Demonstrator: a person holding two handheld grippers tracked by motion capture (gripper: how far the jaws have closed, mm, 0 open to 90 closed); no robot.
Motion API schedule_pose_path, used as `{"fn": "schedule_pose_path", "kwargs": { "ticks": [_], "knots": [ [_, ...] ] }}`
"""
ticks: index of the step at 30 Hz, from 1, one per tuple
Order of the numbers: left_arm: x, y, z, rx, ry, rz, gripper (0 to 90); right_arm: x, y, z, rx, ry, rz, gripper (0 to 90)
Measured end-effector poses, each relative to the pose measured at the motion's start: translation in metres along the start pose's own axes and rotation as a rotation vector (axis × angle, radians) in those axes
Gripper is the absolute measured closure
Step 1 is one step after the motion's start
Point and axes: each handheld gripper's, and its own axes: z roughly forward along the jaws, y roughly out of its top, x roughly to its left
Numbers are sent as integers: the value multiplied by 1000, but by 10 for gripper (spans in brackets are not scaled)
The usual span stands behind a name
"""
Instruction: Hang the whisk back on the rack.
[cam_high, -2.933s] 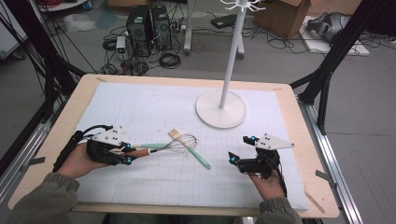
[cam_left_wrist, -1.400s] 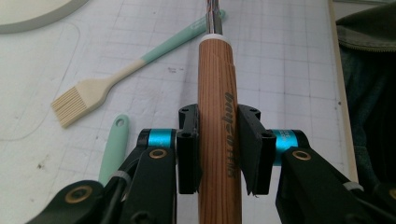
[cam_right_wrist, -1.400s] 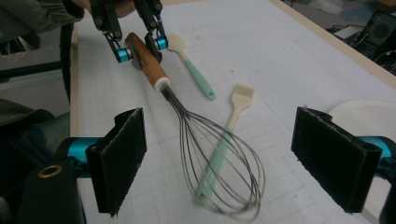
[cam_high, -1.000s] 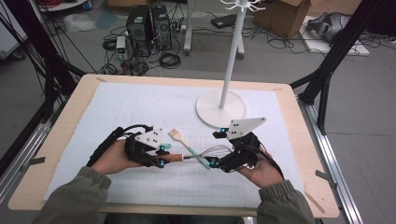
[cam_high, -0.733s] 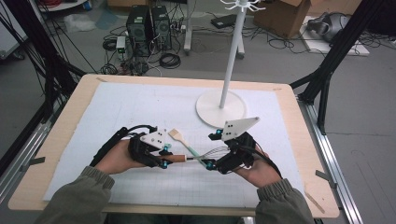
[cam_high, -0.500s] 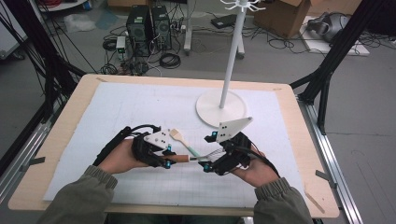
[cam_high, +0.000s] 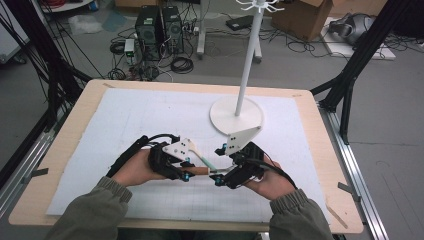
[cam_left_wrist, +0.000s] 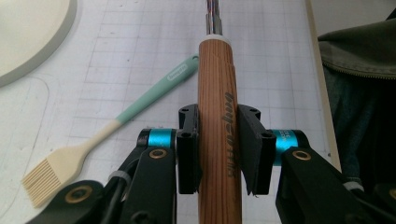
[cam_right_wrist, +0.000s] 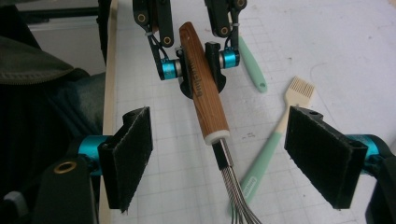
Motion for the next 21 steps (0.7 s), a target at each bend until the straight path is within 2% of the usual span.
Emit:
{"fn": "schedule_pose_path", "kwargs": {
  "ticks": [6,14,21],
  "knots": [
    [-1,6,3,-3,-5,10,704,1,1,6,49,10,-12,245],
    [-1,7,6,-4,-10,10,704,1,2,10,76,1,-19,271],
    [-2,8,7,-6,-14,10,704,0,3,16,126,8,-54,304]
  ]
}}
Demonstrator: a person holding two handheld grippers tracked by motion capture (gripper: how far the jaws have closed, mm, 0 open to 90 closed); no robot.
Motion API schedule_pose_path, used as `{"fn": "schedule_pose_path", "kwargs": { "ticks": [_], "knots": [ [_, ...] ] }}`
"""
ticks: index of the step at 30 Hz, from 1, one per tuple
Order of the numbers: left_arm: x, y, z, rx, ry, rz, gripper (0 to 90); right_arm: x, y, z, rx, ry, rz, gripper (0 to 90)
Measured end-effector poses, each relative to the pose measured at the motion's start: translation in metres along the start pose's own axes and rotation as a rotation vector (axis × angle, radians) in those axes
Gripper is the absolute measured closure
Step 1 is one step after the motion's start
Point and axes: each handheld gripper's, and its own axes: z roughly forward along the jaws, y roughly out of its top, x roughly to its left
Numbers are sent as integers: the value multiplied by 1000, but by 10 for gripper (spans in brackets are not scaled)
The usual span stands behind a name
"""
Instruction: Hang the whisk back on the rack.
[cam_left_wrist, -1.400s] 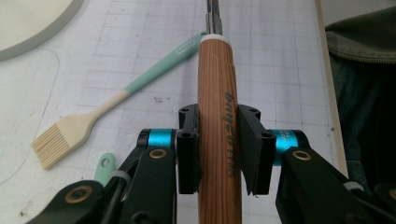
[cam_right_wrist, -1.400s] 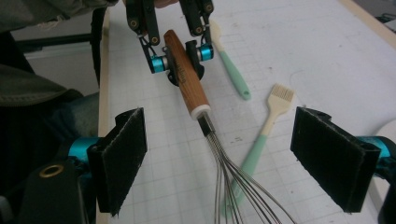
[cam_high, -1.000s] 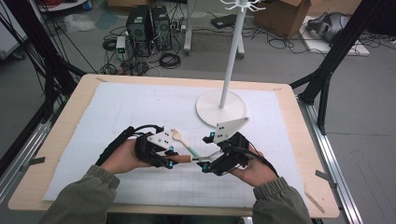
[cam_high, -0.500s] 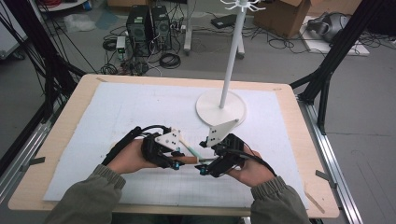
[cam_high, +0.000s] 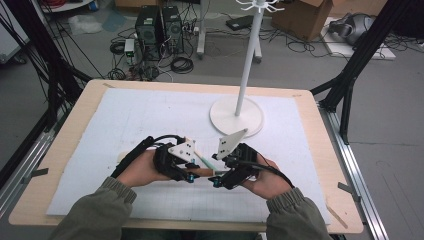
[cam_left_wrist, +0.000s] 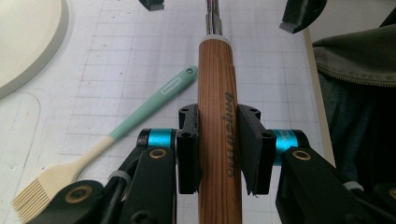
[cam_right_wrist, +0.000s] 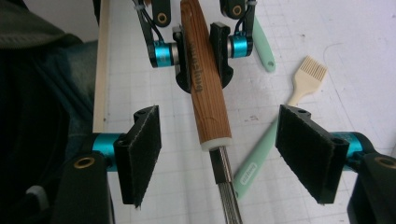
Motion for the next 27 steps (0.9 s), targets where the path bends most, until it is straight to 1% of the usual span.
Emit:
{"fn": "schedule_pose_path", "kwargs": {
  "ticks": [1,3,5,6,7,9,11,12,13,14,16,17,18,20,21,26,27],
  "knots": [
    [0,0,0,-1,0,5,704,0,1,1,9,-1,-8,310],
    [0,0,0,-3,0,2,704,-1,2,2,27,3,-21,324],
    [0,0,0,2,2,9,704,-1,5,4,44,12,-28,356],
    [0,0,0,-6,2,0,703,-1,6,5,56,18,-34,368],
    [0,0,-1,-1,2,5,704,-2,7,6,65,18,-38,374],
    [0,0,-1,-6,-1,1,704,-3,8,8,83,19,-46,391],
    [-1,0,-1,-2,1,6,704,-4,10,11,109,23,-55,410],
    [-1,0,-1,-8,0,-3,704,-4,10,12,114,22,-61,417],
    [-1,1,-1,-3,1,4,703,-4,11,14,124,22,-67,424],
    [-1,1,-1,-7,0,-1,703,-4,12,15,131,27,-76,439],
    [-2,1,0,-9,0,3,704,-2,13,18,160,33,-81,470],
    [-2,1,-1,-2,-1,9,704,-2,14,19,173,35,-85,486],
    [-2,1,0,-4,-1,11,704,-1,15,21,180,37,-90,495],
    [-3,1,0,-14,-2,4,704,-1,16,22,191,38,-97,523],
    [-2,1,-1,-9,-1,12,704,-1,16,23,196,40,-98,532],
    [-3,2,-2,-25,-7,7,704,-1,16,24,206,37,-114,593],
    [-2,2,-2,-24,-8,13,704,-1,16,23,212,38,-114,602]
  ]
}}
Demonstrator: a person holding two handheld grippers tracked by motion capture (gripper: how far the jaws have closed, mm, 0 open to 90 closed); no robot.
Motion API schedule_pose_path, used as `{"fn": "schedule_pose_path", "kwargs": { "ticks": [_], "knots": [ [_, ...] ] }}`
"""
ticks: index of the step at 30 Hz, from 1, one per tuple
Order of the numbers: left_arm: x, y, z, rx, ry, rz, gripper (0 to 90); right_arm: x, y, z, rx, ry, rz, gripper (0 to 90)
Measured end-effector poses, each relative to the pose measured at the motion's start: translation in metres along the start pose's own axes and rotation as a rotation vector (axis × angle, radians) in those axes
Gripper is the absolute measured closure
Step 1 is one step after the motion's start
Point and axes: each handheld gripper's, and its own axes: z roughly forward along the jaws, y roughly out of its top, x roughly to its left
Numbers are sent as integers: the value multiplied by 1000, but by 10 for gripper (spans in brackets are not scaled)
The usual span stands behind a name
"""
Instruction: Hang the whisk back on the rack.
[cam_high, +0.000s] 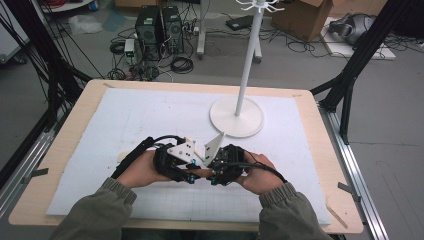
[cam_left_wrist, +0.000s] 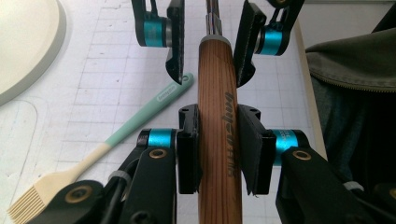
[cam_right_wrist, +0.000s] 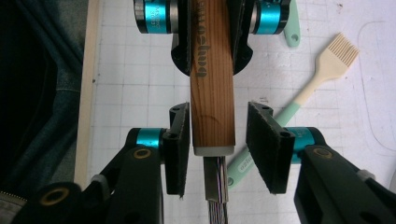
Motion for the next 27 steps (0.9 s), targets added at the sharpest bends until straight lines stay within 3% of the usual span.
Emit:
{"fn": "schedule_pose_path", "kwargs": {
  "ticks": [5,12,19,27],
  "knots": [
    [0,0,0,-6,-5,-6,703,1,1,1,3,14,-23,689],
    [0,0,1,-13,-12,-4,702,3,1,1,14,14,-30,707],
    [1,-3,1,-48,-19,-32,698,7,3,0,36,-16,-36,711],
    [2,-9,-4,-73,-22,-60,630,4,0,-6,12,-22,-22,712]
  ]
}}
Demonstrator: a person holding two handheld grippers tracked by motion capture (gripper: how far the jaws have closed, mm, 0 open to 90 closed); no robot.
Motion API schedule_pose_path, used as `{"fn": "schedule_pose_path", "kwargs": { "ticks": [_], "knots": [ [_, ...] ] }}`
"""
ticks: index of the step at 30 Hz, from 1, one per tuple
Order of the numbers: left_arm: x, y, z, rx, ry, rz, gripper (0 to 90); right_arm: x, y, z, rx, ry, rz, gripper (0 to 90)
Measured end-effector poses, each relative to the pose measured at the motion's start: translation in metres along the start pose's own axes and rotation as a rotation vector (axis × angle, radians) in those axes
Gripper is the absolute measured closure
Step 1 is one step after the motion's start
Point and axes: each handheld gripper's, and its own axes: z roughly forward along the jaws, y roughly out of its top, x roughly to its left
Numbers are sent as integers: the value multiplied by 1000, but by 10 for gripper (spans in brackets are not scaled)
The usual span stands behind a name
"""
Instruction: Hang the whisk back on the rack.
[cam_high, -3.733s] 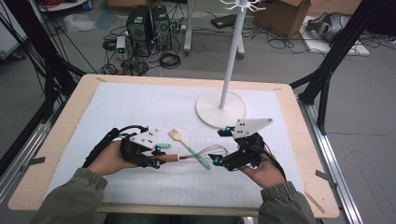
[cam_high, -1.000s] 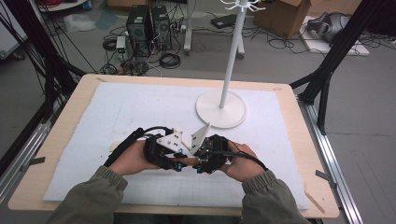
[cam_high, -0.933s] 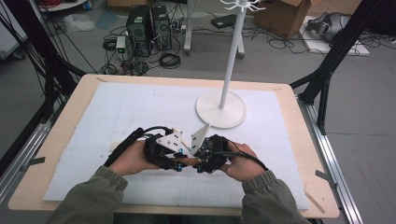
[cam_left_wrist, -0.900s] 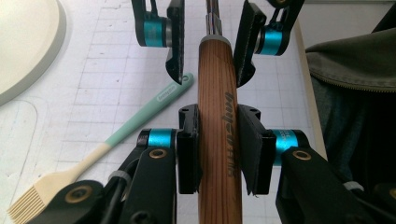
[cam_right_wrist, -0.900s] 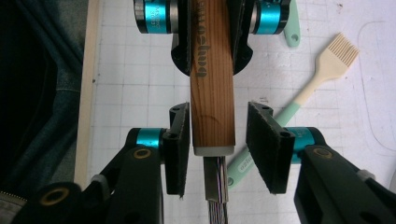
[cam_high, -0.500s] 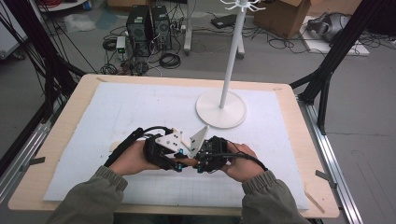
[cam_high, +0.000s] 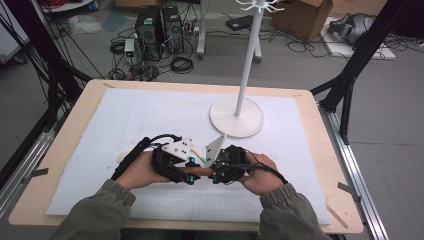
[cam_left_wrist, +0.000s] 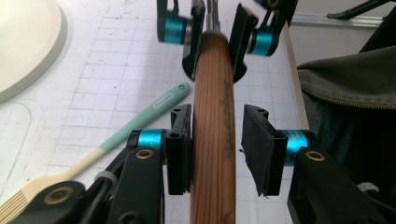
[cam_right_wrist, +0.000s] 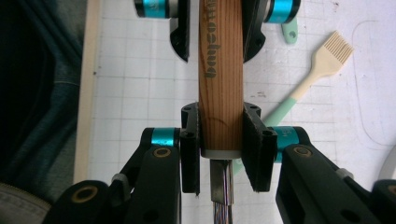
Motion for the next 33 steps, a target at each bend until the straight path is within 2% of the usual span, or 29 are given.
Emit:
{"fn": "schedule_pose_path", "kwargs": {
  "ticks": [4,5,11,20,25,33],
  "knots": [
    [1,-4,-4,-12,7,-12,598,0,-2,-2,-8,-11,2,711],
    [1,-5,-5,-18,8,-18,593,0,-3,-3,-11,0,5,711],
    [2,-9,-11,-38,10,-27,591,0,-6,-6,-24,-10,14,711],
    [3,-12,-15,-47,6,-35,655,0,-6,-7,-36,-8,12,711],
    [3,-12,-15,-47,-12,-29,699,1,-4,-7,-33,-13,8,710],
    [2,-14,-17,-67,-31,-7,717,2,-4,-8,-44,-6,-14,708]
  ]
}}
